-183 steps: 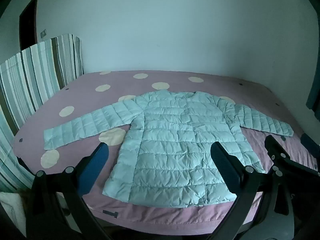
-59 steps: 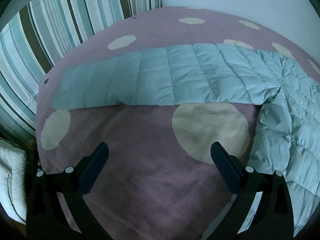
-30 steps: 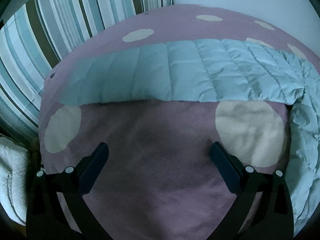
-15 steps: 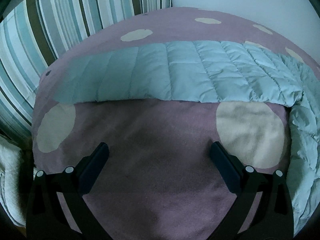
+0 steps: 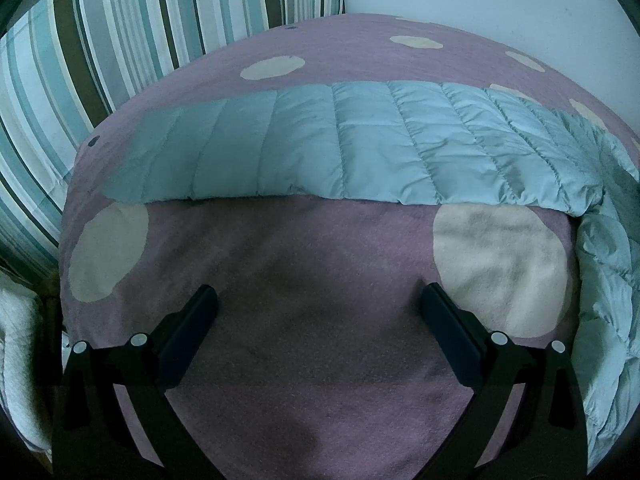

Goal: Fold large clothes

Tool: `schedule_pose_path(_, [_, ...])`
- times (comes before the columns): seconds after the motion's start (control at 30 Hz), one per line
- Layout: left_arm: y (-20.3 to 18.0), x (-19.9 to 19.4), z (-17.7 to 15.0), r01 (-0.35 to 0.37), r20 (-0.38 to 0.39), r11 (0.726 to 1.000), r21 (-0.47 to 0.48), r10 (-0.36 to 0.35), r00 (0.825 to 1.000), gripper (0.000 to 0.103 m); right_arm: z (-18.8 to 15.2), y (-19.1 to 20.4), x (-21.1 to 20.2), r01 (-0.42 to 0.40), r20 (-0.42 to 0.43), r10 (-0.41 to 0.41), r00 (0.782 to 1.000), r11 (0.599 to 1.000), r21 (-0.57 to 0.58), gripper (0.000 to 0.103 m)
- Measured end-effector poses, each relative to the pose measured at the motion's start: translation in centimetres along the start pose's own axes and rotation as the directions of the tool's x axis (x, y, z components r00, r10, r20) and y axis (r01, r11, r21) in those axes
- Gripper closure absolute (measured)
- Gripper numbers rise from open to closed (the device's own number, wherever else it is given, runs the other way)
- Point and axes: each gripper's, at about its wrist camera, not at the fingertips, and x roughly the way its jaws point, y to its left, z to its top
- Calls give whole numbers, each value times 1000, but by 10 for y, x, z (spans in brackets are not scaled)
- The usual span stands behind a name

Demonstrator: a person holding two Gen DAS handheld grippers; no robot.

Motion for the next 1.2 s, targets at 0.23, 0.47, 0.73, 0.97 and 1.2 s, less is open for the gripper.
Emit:
schedule_pose_path(0.23, [0, 1, 0, 3, -1, 1000, -4, -3, 1000, 2, -4, 13, 26, 14, -81, -17, 997, 999, -31, 98])
schedule_pose_path(0.47, [0, 2, -1, 6, -2, 1000, -8, -6, 1000, 2, -6, 7, 3, -81, -99, 79, 992, 997, -13, 69])
schedule_pose_path(0.73, [0, 2, -1, 6, -2, 1000, -7, -6, 1000, 2, 8, -87, -97, 24, 134, -33, 990, 997, 68, 72])
schedule_pose_path(0.97, [0, 1, -2, 6, -3, 1000, -7, -6, 1000, 2, 14, -241, -112, 231, 117, -273, 955, 929, 289, 80])
schedule_pose_path(1.2, [-1, 1, -2, -7, 0, 1000, 3, 7, 1000, 2, -1, -290, -84, 172, 49, -206, 977, 907, 383, 80])
